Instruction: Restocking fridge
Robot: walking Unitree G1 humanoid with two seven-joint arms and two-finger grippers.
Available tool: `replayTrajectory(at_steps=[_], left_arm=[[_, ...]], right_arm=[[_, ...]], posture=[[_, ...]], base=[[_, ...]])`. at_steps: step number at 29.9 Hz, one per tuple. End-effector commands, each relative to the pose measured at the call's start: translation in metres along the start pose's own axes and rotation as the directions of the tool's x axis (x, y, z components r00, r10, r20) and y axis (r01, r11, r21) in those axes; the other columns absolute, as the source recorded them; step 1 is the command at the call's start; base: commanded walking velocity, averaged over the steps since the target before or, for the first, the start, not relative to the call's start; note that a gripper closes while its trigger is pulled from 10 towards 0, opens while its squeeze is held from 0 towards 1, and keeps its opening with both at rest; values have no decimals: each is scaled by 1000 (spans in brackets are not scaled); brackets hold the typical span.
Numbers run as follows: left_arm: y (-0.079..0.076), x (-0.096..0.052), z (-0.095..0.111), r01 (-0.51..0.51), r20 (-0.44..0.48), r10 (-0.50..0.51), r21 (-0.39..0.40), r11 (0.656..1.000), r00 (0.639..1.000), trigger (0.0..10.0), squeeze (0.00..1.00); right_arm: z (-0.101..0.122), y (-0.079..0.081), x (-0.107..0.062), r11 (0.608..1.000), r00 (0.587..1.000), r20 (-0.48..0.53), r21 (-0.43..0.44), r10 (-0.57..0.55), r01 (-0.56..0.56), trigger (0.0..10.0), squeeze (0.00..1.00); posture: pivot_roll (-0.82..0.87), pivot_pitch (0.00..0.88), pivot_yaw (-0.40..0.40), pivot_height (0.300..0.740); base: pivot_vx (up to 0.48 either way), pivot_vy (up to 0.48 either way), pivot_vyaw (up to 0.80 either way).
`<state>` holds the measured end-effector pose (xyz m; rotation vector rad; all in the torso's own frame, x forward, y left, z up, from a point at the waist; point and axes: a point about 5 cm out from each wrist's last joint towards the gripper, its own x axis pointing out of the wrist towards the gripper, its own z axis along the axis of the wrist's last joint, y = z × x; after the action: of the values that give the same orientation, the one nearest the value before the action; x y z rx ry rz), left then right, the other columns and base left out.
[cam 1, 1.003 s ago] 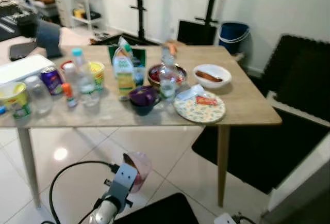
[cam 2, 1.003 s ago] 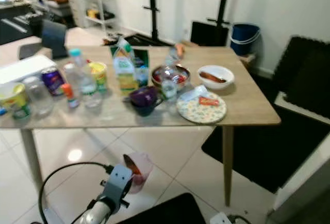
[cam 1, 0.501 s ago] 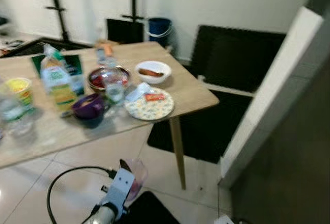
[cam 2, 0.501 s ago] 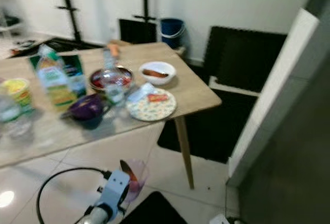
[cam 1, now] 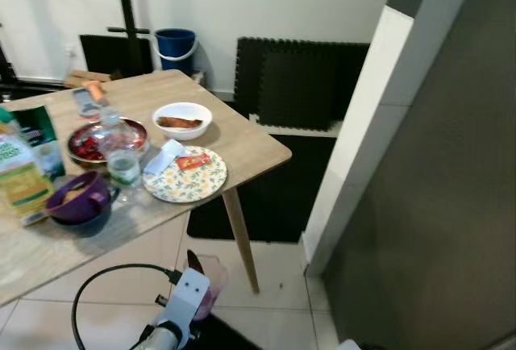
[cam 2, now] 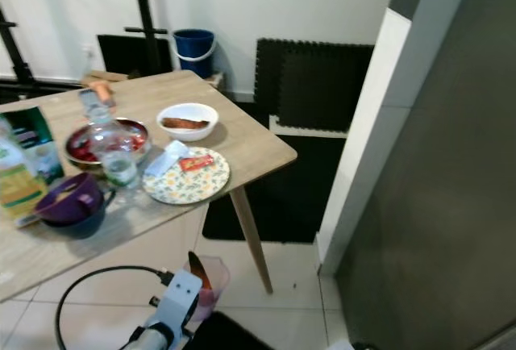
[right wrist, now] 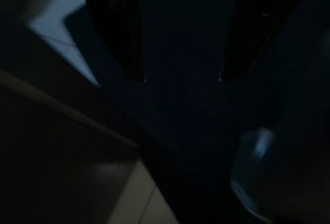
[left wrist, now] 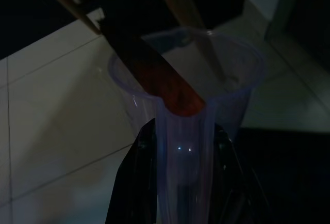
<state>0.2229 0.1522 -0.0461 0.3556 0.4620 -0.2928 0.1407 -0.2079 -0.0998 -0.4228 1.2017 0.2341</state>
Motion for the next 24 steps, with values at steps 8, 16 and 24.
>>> replayTrajectory(at_steps=[8,16,24], left_arm=[[0,4,10,7,48,-9,22,1000,999,10000,0],[-2,6,15,22,68,-24,36,999,997,10000,0],[-4,7,17,32,79,-35,43,999,996,10000,0]], right_arm=[[-2,-2,0,1000,1000,-8,10,-6,6,10000,0],[-3,-3,0,1000,1000,-12,14,-6,6,10000,0],[-4,-3,-1,1000,1000,-15,16,-6,7,10000,0]], posture=[[-5,0,-9,740],[-9,0,-9,740],[-9,0,-9,740]], base=[[0,0,-769],[0,0,-769],[0,0,-769]])
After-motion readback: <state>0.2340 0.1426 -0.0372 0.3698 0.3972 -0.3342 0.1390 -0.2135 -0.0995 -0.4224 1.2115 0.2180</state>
